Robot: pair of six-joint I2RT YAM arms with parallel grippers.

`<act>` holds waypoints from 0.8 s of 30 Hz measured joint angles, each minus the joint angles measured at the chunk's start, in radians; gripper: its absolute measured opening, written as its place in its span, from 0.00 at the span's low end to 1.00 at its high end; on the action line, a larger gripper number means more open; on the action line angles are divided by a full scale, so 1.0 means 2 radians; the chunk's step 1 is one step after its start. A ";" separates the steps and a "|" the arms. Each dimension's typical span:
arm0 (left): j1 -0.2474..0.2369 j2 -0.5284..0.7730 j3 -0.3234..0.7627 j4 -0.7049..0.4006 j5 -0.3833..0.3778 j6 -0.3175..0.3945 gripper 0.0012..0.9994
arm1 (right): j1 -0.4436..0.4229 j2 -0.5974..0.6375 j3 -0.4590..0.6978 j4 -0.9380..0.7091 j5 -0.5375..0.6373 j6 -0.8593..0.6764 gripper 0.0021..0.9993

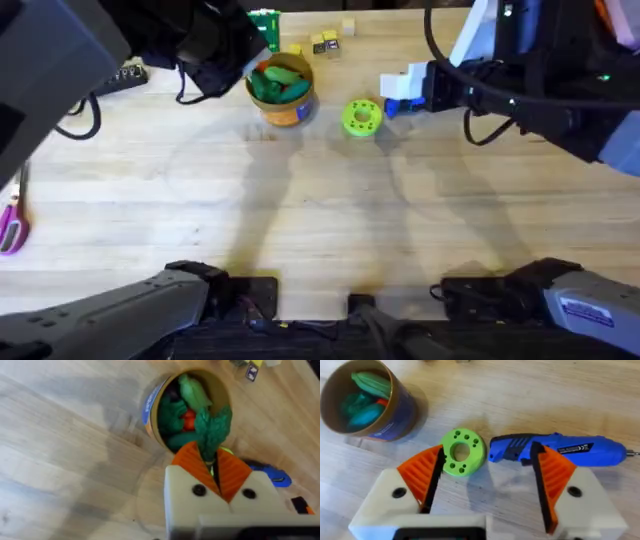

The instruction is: Pick up the gripper from the table and insert it into the empty holder that is missing its gripper. Then pick up a screw, insert it into the mounting hole, and use the screwdriver to tighten it. Finally, clean up the table by picking up the vegetable and placing it into the bucket.

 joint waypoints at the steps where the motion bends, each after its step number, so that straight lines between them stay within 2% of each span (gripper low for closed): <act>1: 0.000 0.003 0.000 0.012 0.000 -0.001 0.02 | 0.000 0.000 0.000 0.000 0.000 0.000 0.99; 3: 0.000 0.012 0.000 0.038 0.000 -0.004 0.02 | 0.000 0.000 0.000 0.000 0.000 0.000 0.99; 4: 0.000 0.018 0.000 0.050 -0.001 -0.005 0.08 | 0.000 0.000 0.000 0.000 0.000 0.000 0.99; 9: 0.000 0.050 0.000 0.088 -0.004 -0.012 0.83 | 0.000 0.000 0.000 0.000 0.000 0.000 0.99; 10: 0.000 0.055 0.000 0.089 -0.004 -0.015 0.95 | 0.000 0.000 0.000 0.000 0.000 0.000 0.99; 12: 0.000 0.065 0.000 0.088 -0.005 -0.016 0.99 | 0.000 0.000 0.000 0.000 0.000 0.000 0.99; 20: 0.000 0.072 0.000 0.091 -0.005 -0.015 0.99 | 0.000 0.000 0.000 0.000 0.000 0.001 0.99; 24: 0.000 0.051 0.000 0.088 -0.005 0.016 0.99 | 0.000 -0.002 0.001 -0.026 -0.001 0.004 0.99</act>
